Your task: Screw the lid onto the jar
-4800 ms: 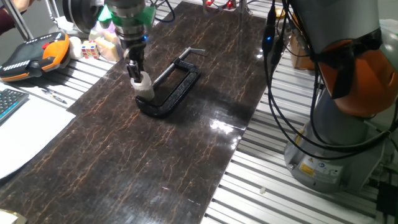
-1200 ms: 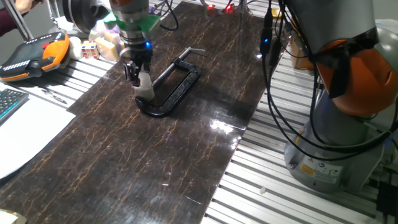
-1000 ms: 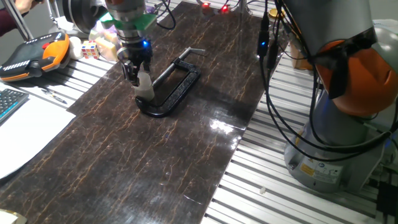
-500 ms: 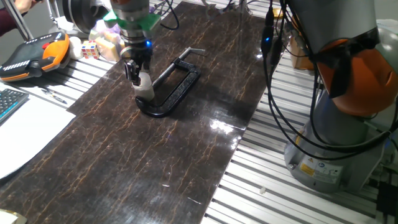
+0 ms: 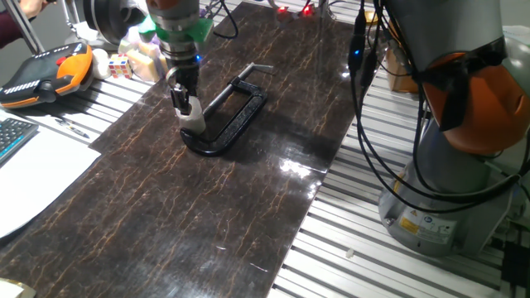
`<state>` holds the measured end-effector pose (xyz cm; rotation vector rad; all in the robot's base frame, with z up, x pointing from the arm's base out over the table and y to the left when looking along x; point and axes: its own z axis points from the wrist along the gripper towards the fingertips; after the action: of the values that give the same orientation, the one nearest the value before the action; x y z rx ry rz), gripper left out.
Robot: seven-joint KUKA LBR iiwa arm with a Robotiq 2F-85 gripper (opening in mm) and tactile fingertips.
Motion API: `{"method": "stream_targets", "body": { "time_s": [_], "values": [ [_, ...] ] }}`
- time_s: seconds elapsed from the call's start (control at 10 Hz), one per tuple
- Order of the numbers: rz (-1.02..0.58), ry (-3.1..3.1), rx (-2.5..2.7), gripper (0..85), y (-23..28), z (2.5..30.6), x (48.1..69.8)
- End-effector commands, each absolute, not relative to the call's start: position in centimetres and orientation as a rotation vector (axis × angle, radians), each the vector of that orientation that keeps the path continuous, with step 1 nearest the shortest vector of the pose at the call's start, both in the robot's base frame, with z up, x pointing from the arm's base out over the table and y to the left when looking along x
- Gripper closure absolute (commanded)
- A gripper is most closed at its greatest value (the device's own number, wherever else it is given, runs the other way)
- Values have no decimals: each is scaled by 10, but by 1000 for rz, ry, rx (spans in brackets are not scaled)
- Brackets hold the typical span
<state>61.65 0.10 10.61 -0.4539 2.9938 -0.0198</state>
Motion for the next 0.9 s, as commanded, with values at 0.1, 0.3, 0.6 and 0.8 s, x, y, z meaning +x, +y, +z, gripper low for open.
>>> {"method": "stream_targets", "body": {
  "time_s": [0.1, 0.3, 0.6, 0.8],
  "values": [
    [-44, 2994, -427, 217, 2, 107, 617],
    [-28, 3024, -433, 410, 2, 107, 617],
    [-21, 3030, -379, 50, 2, 109, 619],
    [-23, 3018, -362, 0, 3, 107, 620]
  ]
}}
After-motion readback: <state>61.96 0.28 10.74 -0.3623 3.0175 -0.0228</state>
